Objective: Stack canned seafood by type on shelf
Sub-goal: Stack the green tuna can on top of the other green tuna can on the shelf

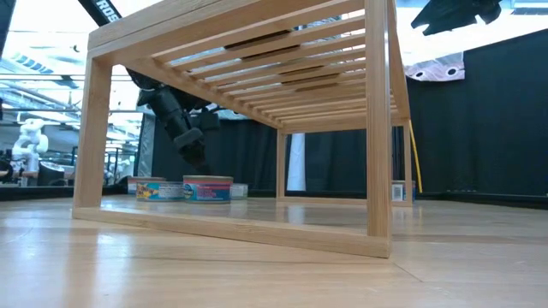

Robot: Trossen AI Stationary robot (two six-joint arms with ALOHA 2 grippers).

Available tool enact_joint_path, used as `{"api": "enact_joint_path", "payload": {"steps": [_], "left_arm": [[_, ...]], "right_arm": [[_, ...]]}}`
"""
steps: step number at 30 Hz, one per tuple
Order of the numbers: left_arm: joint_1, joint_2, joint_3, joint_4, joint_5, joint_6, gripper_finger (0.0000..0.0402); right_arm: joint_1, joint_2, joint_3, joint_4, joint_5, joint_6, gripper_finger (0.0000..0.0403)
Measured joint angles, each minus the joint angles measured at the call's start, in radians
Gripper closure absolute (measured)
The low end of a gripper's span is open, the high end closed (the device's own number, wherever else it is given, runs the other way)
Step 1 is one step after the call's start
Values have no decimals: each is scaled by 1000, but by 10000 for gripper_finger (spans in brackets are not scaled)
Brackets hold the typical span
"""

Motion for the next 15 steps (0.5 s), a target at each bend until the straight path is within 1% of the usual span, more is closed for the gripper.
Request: {"api": "enact_joint_path", "payload": {"steps": [10, 15], "left_arm": [[-1, 7, 0, 23, -6, -19, 398], [-1, 7, 0, 6, -7, -20, 398]], "right_arm": [[0, 0, 0, 0, 0, -4, 145], [0, 0, 0, 1, 0, -3, 145]]}}
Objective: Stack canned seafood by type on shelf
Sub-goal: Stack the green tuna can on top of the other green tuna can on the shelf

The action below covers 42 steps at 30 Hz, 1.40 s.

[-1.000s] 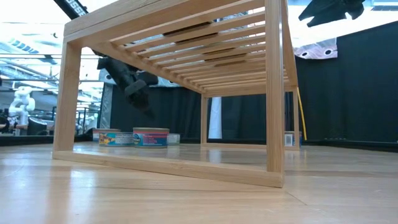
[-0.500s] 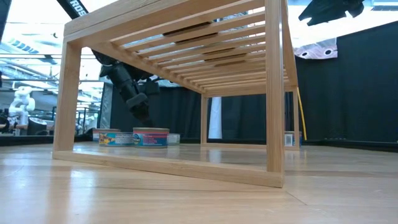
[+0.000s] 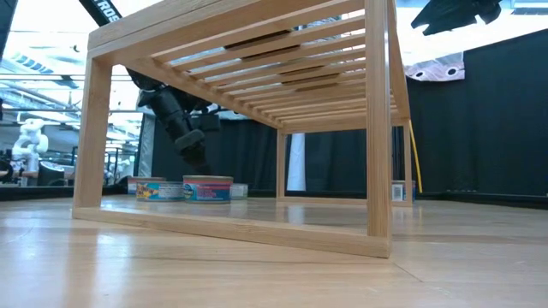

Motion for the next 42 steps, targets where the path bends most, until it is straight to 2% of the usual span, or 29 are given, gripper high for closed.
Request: {"api": "enact_joint_path", "payload": {"steps": [28, 42], "left_arm": [[0, 41, 0, -3, -55, 0, 398], [-14, 26, 19, 27, -38, 0, 398]], "right_arm": [[0, 0, 0, 1, 0, -4, 145], [0, 0, 0, 0, 2, -12, 145]]}}
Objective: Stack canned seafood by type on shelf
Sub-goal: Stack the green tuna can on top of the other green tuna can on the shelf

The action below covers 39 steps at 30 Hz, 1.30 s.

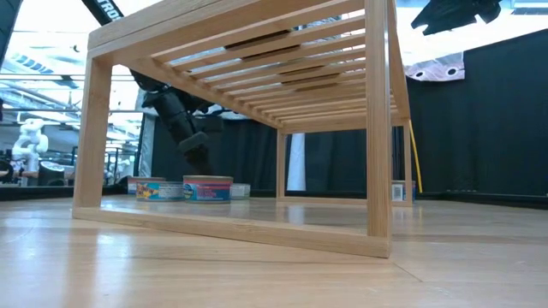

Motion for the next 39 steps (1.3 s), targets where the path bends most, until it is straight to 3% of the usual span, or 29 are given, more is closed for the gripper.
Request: {"api": "enact_joint_path", "payload": {"steps": [10, 39], "left_arm": [[-7, 15, 0, 10, 2, 0, 398], [41, 14, -19, -195, -17, -24, 399]], "right_arm": [[0, 0, 0, 0, 1, 0, 145], [0, 0, 0, 0, -1, 0, 145]]}}
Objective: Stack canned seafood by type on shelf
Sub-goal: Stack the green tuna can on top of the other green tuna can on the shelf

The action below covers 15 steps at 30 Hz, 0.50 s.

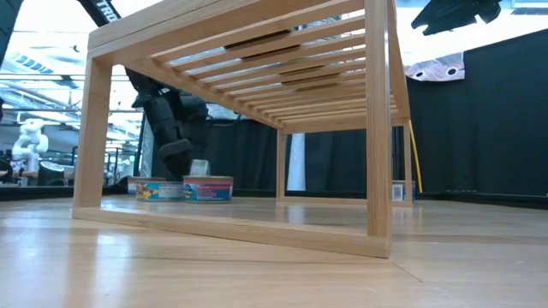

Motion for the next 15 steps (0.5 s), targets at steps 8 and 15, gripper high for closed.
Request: {"api": "enact_joint_path", "payload": {"steps": [8, 15], "left_arm": [[-1, -2, -2, -37, 1, 5, 399], [-1, -107, 21, -130, -83, -103, 399]], "right_arm": [[0, 0, 0, 0, -4, -7, 145], [0, 0, 0, 0, -5, -8, 145]]}}
